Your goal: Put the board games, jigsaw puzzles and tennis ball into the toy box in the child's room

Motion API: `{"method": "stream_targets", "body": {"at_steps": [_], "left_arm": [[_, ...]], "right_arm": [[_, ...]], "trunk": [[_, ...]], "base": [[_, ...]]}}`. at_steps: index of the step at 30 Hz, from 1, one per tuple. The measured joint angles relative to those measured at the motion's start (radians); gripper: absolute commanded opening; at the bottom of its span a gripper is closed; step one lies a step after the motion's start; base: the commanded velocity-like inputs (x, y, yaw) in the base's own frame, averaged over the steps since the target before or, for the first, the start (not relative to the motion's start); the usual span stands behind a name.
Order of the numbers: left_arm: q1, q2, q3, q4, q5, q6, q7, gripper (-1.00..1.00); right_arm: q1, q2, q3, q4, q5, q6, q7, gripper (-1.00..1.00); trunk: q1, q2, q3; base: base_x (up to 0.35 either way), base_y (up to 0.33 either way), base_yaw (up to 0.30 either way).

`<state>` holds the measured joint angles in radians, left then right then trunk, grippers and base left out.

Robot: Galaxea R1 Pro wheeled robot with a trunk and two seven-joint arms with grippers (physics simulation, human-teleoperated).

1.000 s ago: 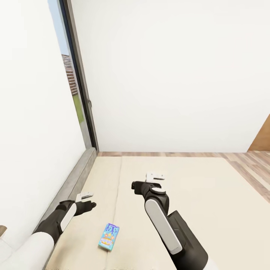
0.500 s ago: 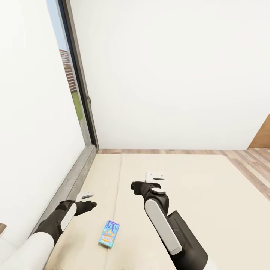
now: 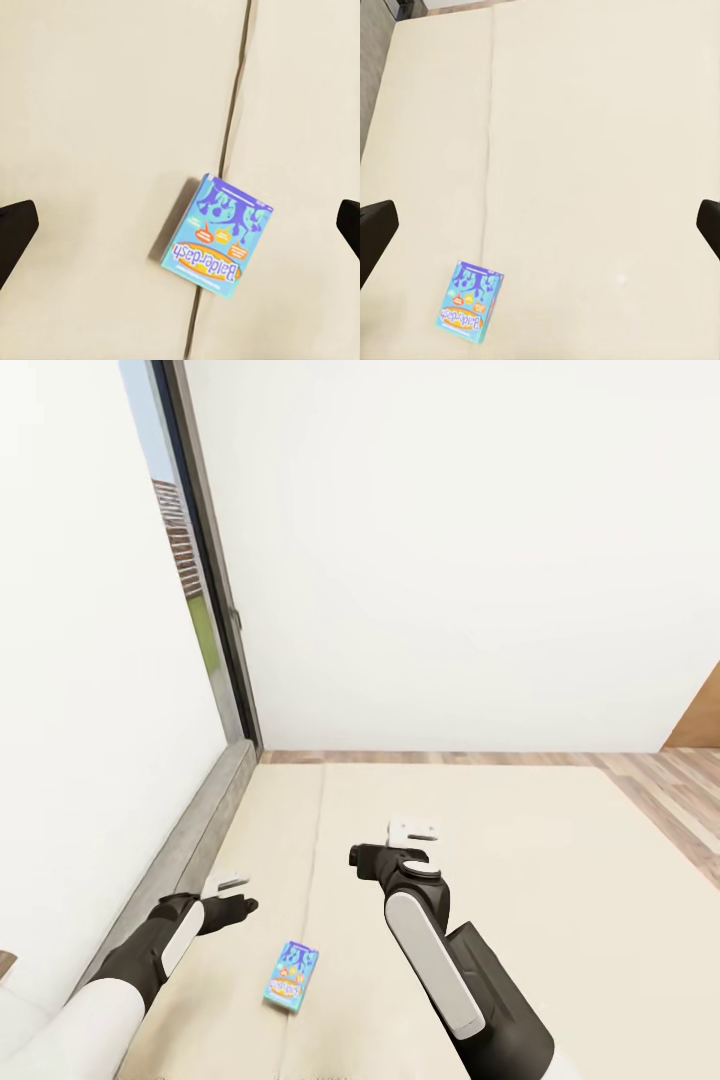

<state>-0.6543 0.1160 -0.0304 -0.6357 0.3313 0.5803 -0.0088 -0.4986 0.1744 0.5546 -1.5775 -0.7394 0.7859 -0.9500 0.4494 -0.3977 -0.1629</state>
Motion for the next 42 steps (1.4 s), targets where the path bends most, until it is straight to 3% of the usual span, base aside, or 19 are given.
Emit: {"method": "stream_targets", "body": {"at_steps": [27, 35, 42], "left_arm": [[0.0, 0.0, -0.001, -0.014, 0.0, 0.008, 0.0, 1.0], [0.0, -0.031, -0.006, -0.014, -0.001, 0.013, 0.002, 1.0], [0.0, -0.033, -0.002, -0.014, -0.001, 0.015, 0.001, 1.0]], "right_arm": [[0.0, 0.0, -0.001, 0.004, -0.003, -0.008, 0.003, 1.0], [0.0, 0.0, 0.0, 0.003, -0.004, -0.005, 0.002, 1.0], [0.0, 0.0, -0.001, 0.004, -0.003, -0.009, 0.002, 1.0]], "trunk": [[0.0, 0.0, -0.045], [0.0, 0.0, -0.058], [0.0, 0.0, -0.069]], "base": [[0.0, 0.0, 0.0], [0.0, 0.0, 0.0], [0.0, 0.0, 0.0]]}}
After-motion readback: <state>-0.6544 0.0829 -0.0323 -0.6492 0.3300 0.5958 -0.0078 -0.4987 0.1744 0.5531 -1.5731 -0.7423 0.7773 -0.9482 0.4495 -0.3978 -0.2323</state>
